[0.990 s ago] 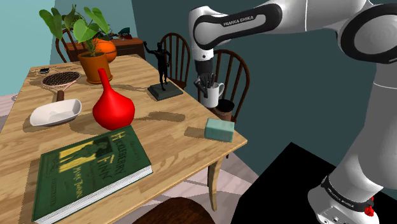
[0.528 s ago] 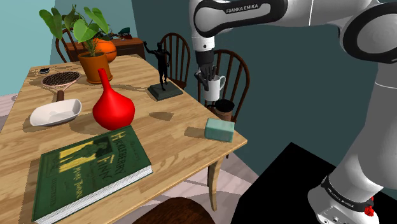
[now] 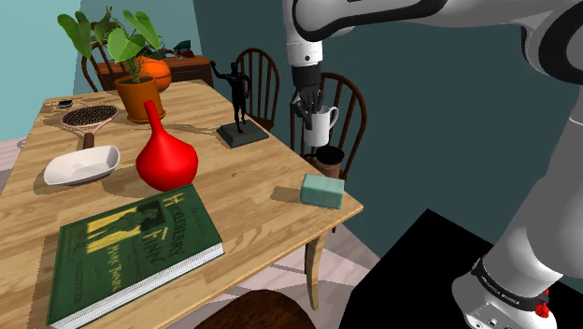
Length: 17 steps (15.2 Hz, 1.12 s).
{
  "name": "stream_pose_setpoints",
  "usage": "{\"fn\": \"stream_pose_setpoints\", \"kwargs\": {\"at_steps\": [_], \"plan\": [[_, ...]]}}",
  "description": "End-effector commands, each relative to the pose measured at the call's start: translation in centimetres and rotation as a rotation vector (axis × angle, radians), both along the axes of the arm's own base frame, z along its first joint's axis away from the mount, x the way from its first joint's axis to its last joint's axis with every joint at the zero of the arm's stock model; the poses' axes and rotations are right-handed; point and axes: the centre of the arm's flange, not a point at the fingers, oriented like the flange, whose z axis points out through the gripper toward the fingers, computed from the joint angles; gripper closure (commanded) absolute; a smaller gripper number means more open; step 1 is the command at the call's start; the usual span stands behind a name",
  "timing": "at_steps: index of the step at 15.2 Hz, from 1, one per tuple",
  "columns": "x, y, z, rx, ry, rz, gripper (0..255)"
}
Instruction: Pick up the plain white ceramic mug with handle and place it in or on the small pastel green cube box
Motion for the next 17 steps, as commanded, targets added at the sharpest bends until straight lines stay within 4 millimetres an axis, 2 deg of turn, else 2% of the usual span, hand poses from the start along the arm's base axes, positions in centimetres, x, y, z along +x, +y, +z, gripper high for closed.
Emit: {"fn": "stream_pose_setpoints", "kwargs": {"at_steps": [1,7,17], "plan": [[-2.5,0.7,0.4,-0.001,0.0,-0.001,255],[-10.0,3.1,1.7,-0.001,0.0,-0.001,255],[-10.0,3.1,-3.5,-0.001,0.0,-0.001,255]]}}
